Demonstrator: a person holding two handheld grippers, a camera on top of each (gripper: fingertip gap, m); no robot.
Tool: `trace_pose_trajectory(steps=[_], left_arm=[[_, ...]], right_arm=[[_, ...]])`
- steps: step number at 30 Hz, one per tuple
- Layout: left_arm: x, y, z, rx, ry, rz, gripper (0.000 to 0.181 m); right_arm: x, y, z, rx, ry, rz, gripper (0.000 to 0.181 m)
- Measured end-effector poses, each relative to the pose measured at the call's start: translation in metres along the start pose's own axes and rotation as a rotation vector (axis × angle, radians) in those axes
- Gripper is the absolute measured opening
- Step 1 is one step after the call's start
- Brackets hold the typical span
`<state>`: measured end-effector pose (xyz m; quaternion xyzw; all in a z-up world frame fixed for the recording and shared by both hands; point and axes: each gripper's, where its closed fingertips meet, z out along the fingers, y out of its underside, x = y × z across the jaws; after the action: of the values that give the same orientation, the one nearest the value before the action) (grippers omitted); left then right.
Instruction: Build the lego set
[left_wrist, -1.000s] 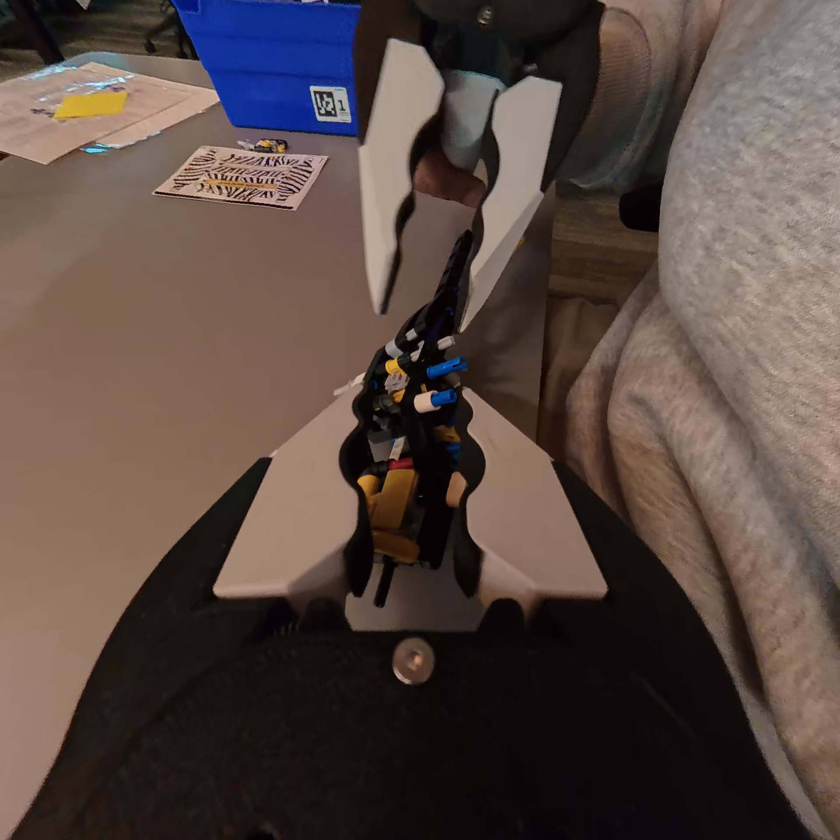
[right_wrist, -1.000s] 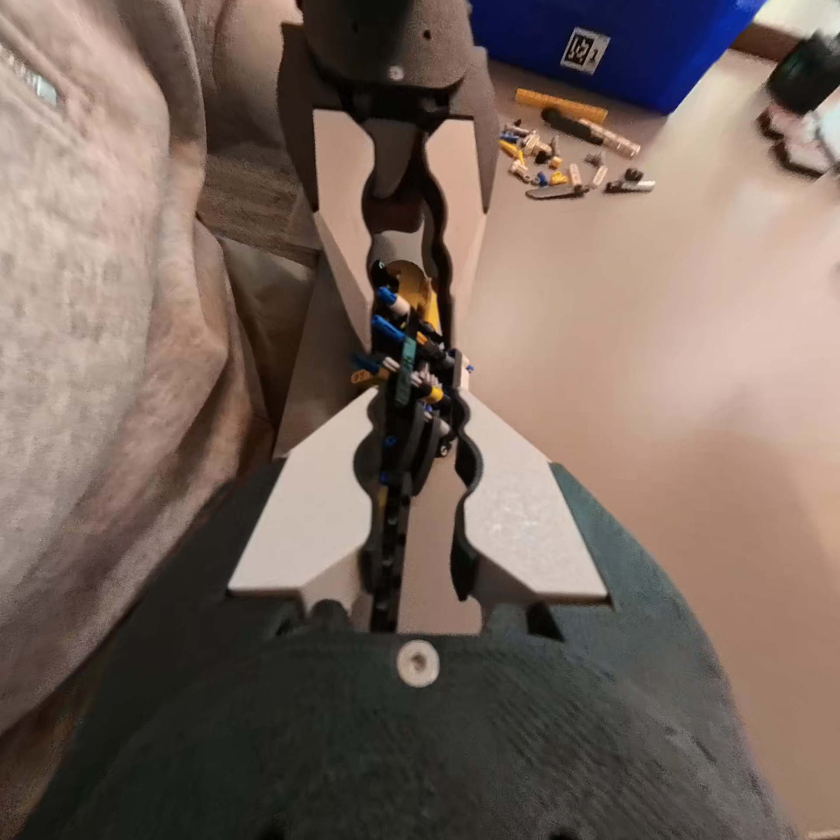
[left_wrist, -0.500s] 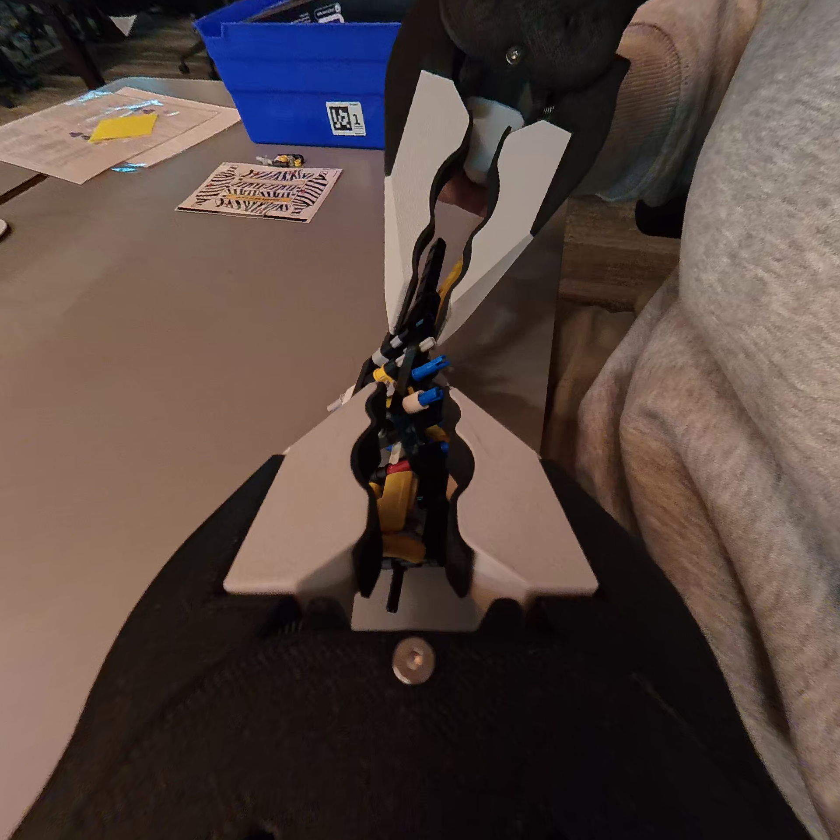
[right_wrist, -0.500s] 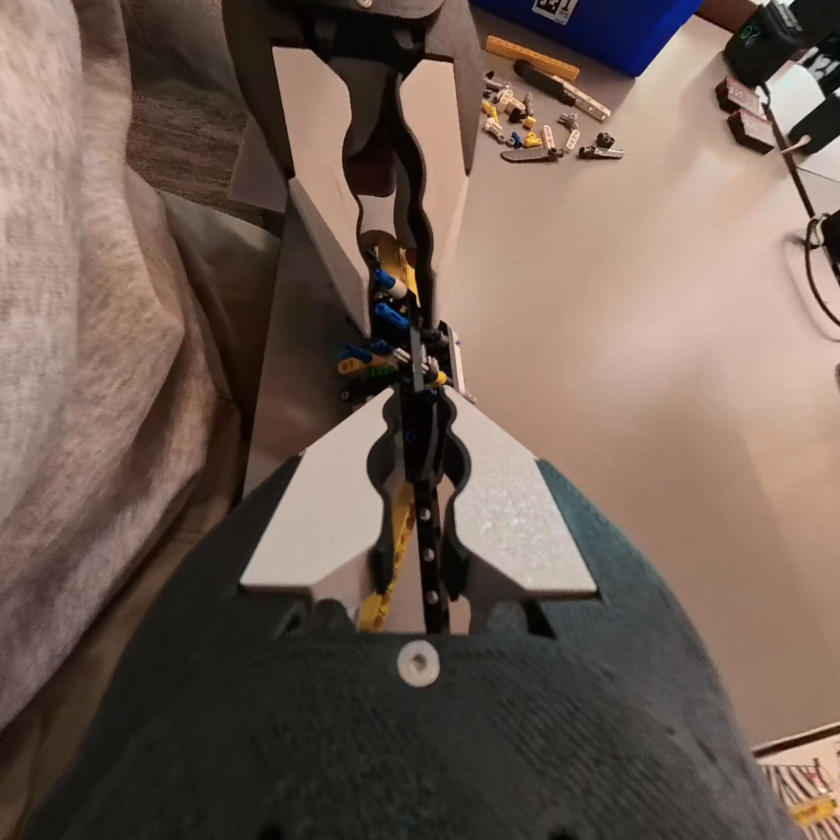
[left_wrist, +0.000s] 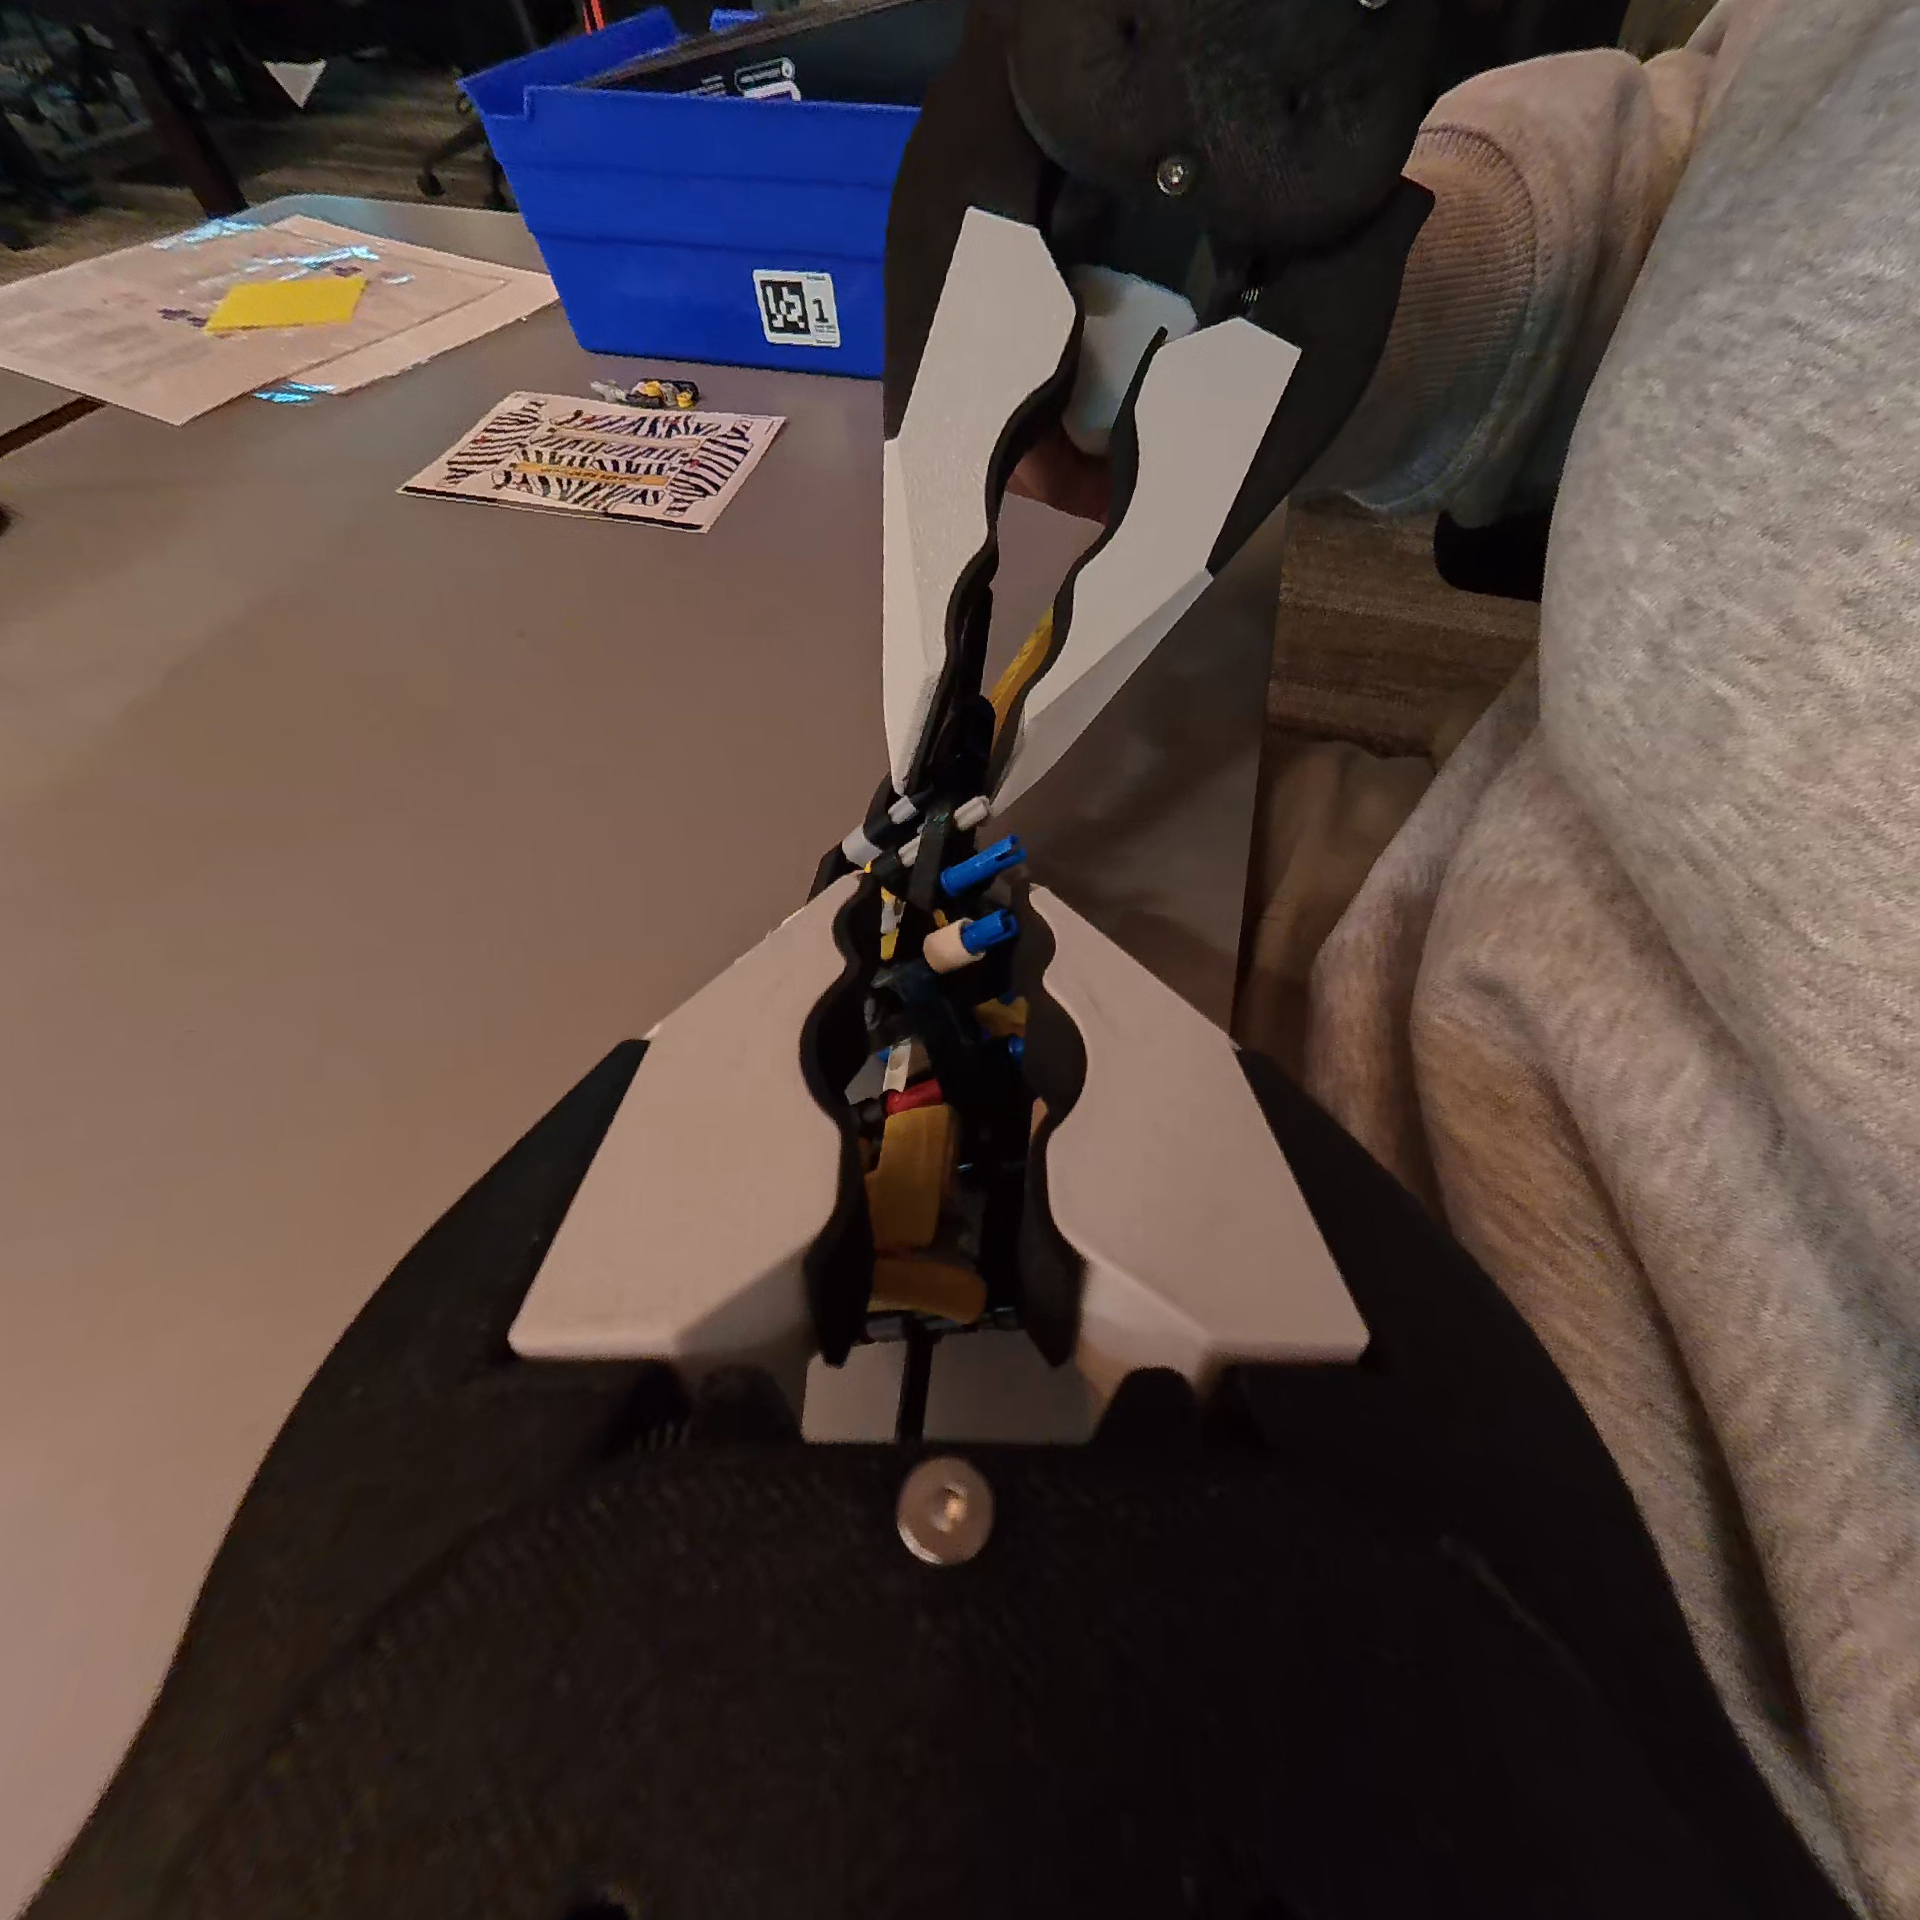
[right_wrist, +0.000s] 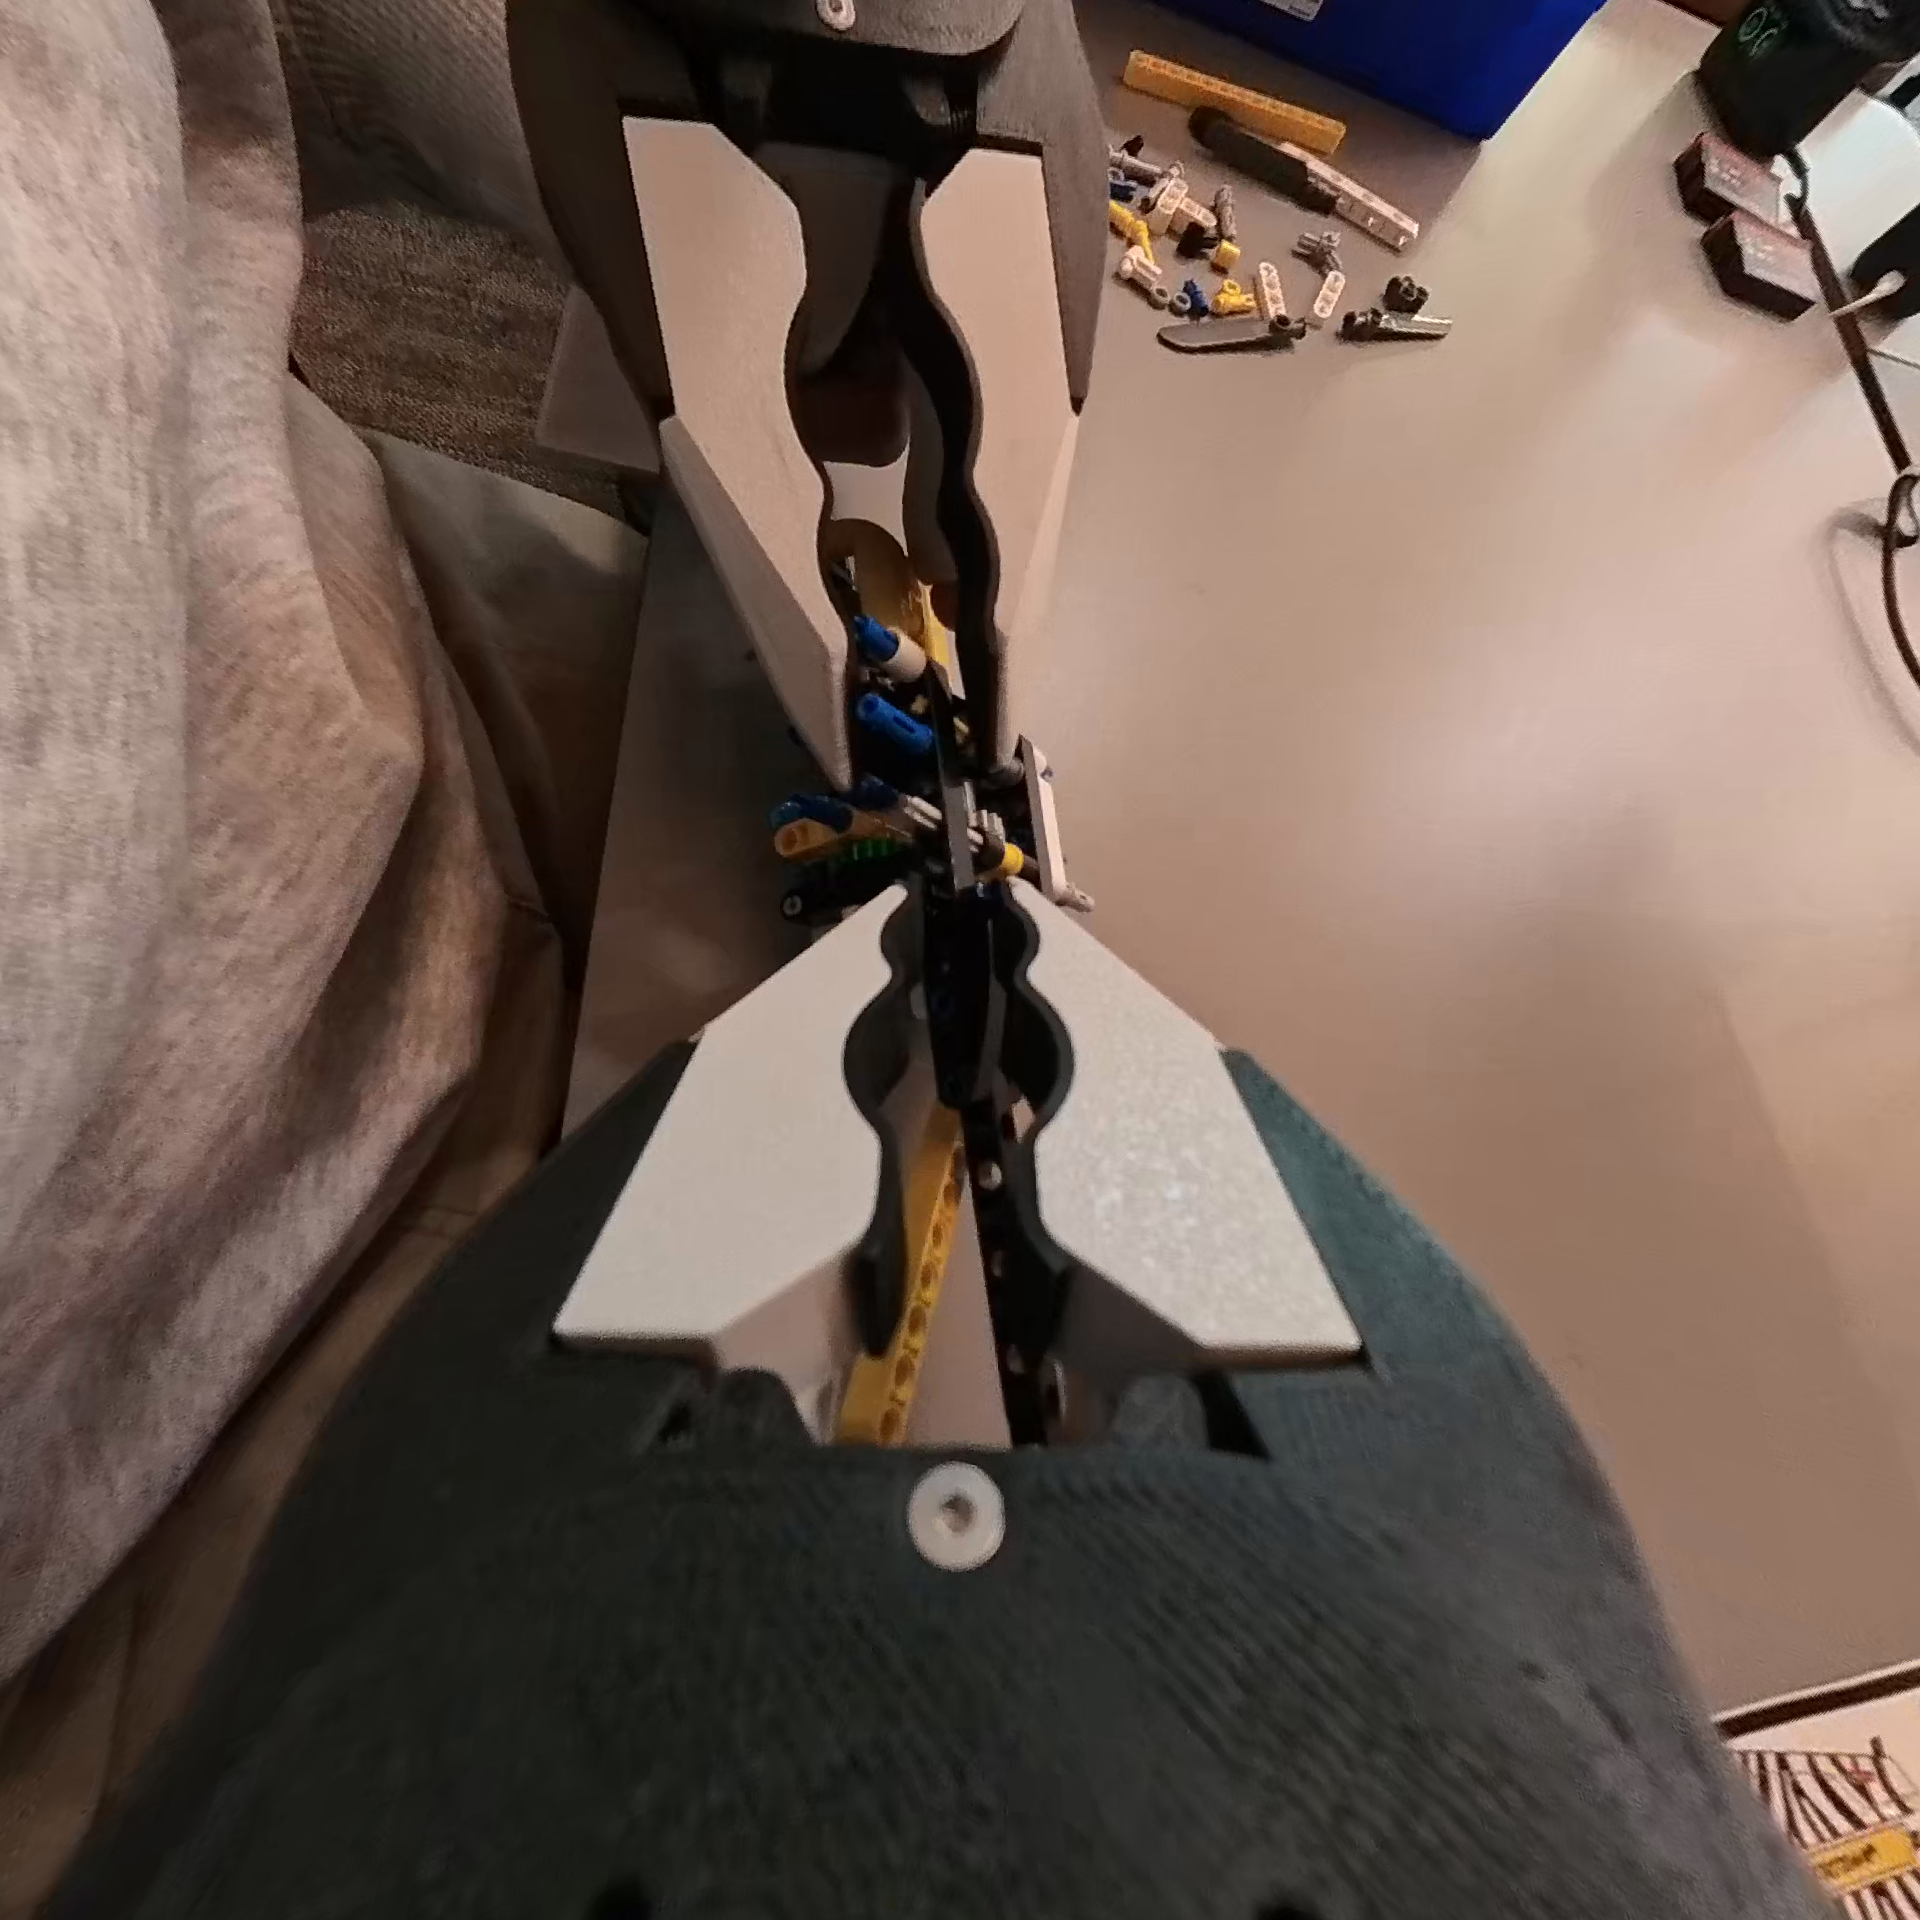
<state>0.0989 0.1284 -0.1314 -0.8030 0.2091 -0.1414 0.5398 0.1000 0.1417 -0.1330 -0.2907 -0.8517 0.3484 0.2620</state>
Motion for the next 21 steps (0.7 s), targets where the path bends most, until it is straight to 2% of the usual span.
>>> trace_pose_trajectory(steps=[17, 21], left_arm=[[-0.0007, -0.0007, 0.0015, 0.006, -0.017, 0.007, 0.022], [-0.0003, -0.0007, 0.0012, 0.007, -0.022, 0.006, 0.022]], right_arm=[[0.0023, -0.0002, 0.0008, 0.011, 0.017, -0.008, 0.013], [0.003, 0.0038, 0.0003, 0.001, 0.006, 0.027, 0.033]])
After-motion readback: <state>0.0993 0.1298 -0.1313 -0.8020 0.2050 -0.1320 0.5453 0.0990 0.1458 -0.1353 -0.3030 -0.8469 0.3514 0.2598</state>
